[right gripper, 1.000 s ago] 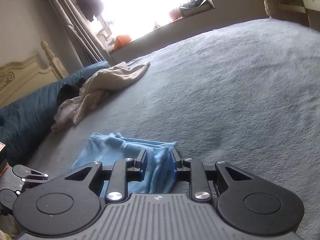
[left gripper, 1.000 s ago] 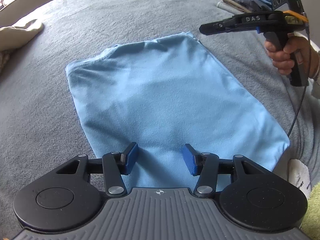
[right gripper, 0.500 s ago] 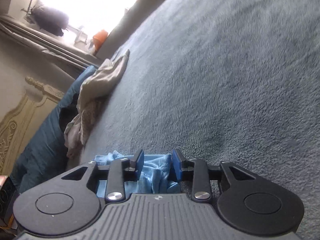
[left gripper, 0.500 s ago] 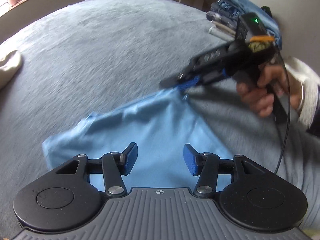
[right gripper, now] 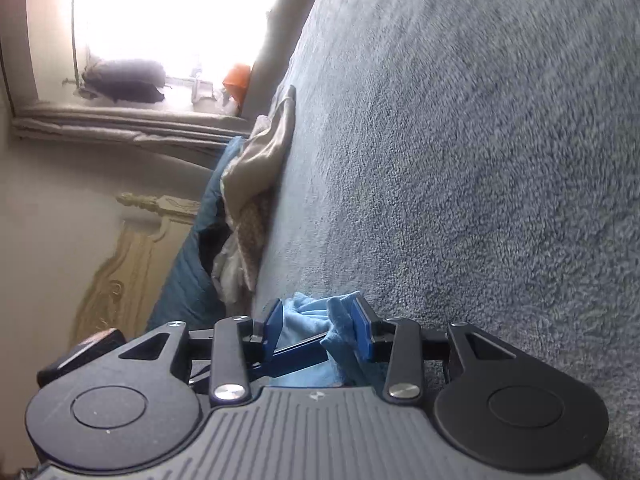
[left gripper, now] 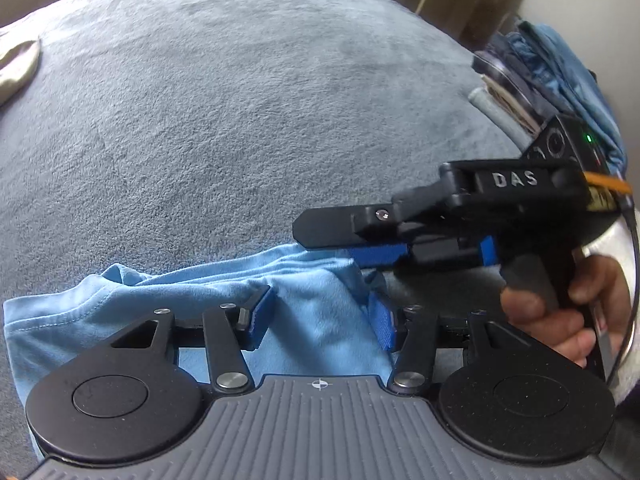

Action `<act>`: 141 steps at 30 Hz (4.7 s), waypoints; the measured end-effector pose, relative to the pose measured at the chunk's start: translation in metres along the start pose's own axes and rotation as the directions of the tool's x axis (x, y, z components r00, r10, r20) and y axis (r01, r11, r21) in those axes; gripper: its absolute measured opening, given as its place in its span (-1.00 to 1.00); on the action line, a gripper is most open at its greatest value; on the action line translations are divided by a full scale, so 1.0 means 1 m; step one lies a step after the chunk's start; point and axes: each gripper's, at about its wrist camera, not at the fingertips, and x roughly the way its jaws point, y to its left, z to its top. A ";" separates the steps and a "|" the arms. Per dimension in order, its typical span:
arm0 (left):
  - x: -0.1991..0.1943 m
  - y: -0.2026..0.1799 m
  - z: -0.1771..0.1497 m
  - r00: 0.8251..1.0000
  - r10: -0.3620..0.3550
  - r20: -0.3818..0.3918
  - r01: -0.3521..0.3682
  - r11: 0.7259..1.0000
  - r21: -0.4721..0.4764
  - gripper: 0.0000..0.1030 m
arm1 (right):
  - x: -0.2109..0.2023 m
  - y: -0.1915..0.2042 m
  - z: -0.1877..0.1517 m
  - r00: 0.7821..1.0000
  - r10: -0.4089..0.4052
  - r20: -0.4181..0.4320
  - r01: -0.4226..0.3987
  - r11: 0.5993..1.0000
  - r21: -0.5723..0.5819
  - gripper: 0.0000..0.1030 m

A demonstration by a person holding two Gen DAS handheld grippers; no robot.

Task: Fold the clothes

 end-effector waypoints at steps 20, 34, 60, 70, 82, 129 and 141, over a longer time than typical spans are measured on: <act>0.003 -0.020 -0.006 0.982 0.165 0.092 -0.161 0.986 -0.042 -0.32 | 0.003 -0.032 0.012 0.979 0.203 -0.036 -0.189 0.953 0.236 -0.16; -0.049 -0.012 -0.031 0.968 0.189 0.165 -0.180 0.981 -0.067 -0.77 | -0.045 0.007 -0.004 0.996 -0.005 0.093 0.014 0.995 -0.101 -0.17; -0.111 -0.005 -0.072 0.956 0.199 0.216 -0.193 0.980 -0.051 -0.77 | 0.015 0.067 -0.050 0.970 -0.242 -0.027 0.167 0.742 -0.649 -0.83; -0.110 -0.009 -0.071 0.953 0.203 0.225 -0.199 0.979 -0.039 -0.77 | 0.030 0.039 -0.017 0.974 -0.208 0.087 0.223 0.842 -0.491 -0.86; -0.104 -0.010 -0.064 0.947 0.200 0.250 -0.193 0.980 -0.050 -0.77 | 0.036 0.031 0.006 0.980 -0.163 0.117 0.193 0.925 -0.327 -0.84; -0.138 0.069 -0.215 0.991 0.134 0.023 -0.136 0.985 0.109 0.21 | 0.031 0.116 -0.120 0.790 -0.520 0.325 0.602 0.557 -0.573 -0.83; -0.144 0.084 -0.220 0.994 0.084 0.072 -0.091 0.990 0.107 0.21 | 0.066 0.126 -0.104 0.828 -0.501 0.251 0.546 0.620 -0.563 -0.83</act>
